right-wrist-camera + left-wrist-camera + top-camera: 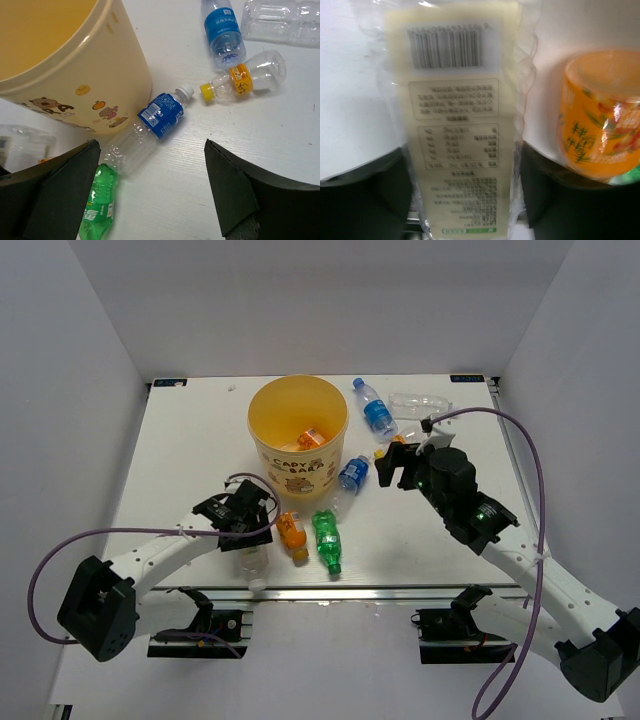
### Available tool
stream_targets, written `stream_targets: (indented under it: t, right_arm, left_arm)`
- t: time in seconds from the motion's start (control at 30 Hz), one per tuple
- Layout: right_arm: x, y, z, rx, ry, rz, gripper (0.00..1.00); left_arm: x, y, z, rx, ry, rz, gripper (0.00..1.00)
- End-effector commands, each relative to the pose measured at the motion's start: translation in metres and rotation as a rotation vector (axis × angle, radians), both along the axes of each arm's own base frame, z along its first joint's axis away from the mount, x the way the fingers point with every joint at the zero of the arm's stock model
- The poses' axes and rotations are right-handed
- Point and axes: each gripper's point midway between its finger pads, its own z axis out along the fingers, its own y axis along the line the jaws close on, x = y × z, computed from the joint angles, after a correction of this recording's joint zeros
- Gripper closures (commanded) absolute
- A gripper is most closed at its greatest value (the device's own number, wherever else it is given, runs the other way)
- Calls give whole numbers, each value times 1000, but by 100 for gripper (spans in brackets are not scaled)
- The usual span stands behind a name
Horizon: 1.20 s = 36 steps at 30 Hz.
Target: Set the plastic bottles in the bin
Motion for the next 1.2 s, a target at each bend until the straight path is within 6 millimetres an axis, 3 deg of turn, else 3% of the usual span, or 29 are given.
stream_targets:
  t: [0.0,0.07,0.1,0.13,0.2,0.23,0.33,0.37,0.5,0.57,0.6,0.63,0.67,0.7,0.73,0.77,0.83,0.97,1.07,1.1,1.17]
  right_arm:
    - [-1,-8,5,31,-14,-31,11]
    - [-2,-11,4,34,-15,-40,11]
    - [-2,-12,1,30,-8,-46,11]
    - [-2,-14,-3,22,1,-55,11]
    - [-1,-19,-9,16,16,-79,11]
    - [-1,-22,-15,11,34,-92,11]
    - [0,-22,-21,8,54,-87,11]
    - [0,-21,-22,8,57,-88,11]
    - [0,-22,-27,-5,64,-79,11]
    - [-2,-22,-32,-11,75,-74,11]
    - [-3,-21,-34,-13,80,-67,11]
    - [-4,-21,-35,-15,83,-61,11]
    - [-5,-21,-38,-16,87,-62,11]
    - [-6,-21,-41,-18,93,-59,11]
    - [-6,-22,-43,-20,96,-61,11]
    - [-7,-22,-44,-23,98,-61,11]
    - [-9,-22,-50,-29,109,-53,11]
    - [-12,-22,-61,-42,133,-42,11]
    - [-15,-25,-66,-46,142,-44,11]
    - [-16,-24,-66,-45,141,-41,11]
    - [-17,-24,-65,-40,139,-34,11]
  left_arm:
    - [16,15,24,67,-100,81,35]
    - [22,22,46,79,-153,140,59]
    - [19,30,53,107,-155,165,60]
    - [29,37,74,122,-224,216,62]
    - [32,50,102,143,-299,277,65]
    - [43,56,132,142,-393,325,66]
    - [53,67,189,109,-546,407,73]
    - [60,71,223,80,-636,433,73]
    - [82,52,307,-92,-858,377,73]
    - [103,27,340,-166,-951,294,73]
    - [112,7,367,-252,-1000,229,73]
    - [119,-4,374,-247,-1007,169,73]
    - [137,-21,366,-227,-976,137,73]
    - [144,-30,386,-244,-1011,107,73]
    - [153,-35,388,-233,-1014,100,73]
    - [170,-45,376,-203,-990,97,73]
    - [183,-56,385,-201,-1010,77,63]
    - [209,-72,362,-160,-962,71,50]
    - [217,-73,346,-132,-938,93,46]
    - [218,-73,343,-126,-931,95,25]
    - [217,-71,343,-125,-929,107,3]
